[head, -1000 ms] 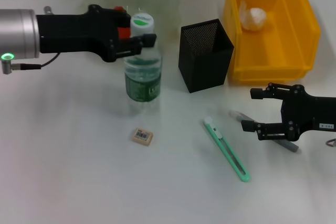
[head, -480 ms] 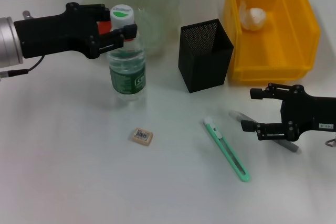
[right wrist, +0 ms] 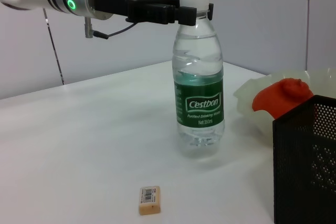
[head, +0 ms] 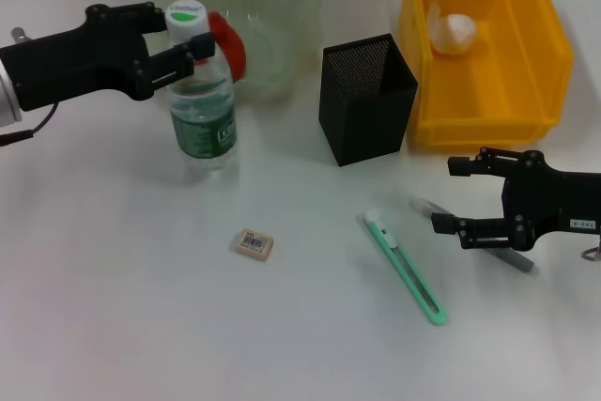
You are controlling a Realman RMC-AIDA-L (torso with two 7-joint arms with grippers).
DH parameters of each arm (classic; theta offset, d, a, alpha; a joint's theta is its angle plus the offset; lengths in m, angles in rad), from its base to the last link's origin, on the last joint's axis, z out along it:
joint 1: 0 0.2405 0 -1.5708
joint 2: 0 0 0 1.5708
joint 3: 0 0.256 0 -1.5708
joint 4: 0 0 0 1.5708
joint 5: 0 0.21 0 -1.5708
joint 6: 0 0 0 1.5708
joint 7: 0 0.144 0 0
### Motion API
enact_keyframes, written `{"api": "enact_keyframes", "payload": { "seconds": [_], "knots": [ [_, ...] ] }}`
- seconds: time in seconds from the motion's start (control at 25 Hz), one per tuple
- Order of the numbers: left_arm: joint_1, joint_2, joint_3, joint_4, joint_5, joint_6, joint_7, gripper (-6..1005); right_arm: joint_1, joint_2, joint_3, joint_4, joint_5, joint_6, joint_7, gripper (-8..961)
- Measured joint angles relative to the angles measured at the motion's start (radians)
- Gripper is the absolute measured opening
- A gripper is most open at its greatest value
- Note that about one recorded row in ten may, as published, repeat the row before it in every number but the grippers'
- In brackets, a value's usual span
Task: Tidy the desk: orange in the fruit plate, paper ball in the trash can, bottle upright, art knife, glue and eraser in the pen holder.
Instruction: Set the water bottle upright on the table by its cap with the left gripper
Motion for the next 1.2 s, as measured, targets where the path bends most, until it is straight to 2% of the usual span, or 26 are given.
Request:
{"api": "enact_keyframes", "payload": {
  "seconds": [0.32,0.52,0.6,0.96,1.2],
  "knots": [
    [0.002,0.000,-0.041,-0.048,-0.010,-0.044,0.056,450,0.003,0.000,0.000,0.000,0.000,0.000,0.000,830],
    [-0.001,-0.001,-0.091,-0.092,-0.011,-0.066,0.102,451,0.004,0.000,0.000,-0.001,0.000,0.001,0.000,830],
    [-0.005,0.002,-0.149,-0.131,-0.012,-0.075,0.143,451,0.004,0.000,0.000,-0.001,0.000,0.000,0.000,830],
    [-0.006,0.001,-0.159,-0.146,-0.012,-0.114,0.168,452,0.005,0.000,0.000,-0.003,0.000,0.000,0.000,830],
    [-0.005,0.001,-0.160,-0.182,-0.061,-0.140,0.212,453,0.006,0.000,0.001,-0.003,0.001,0.001,0.000,830]
  ]
}}
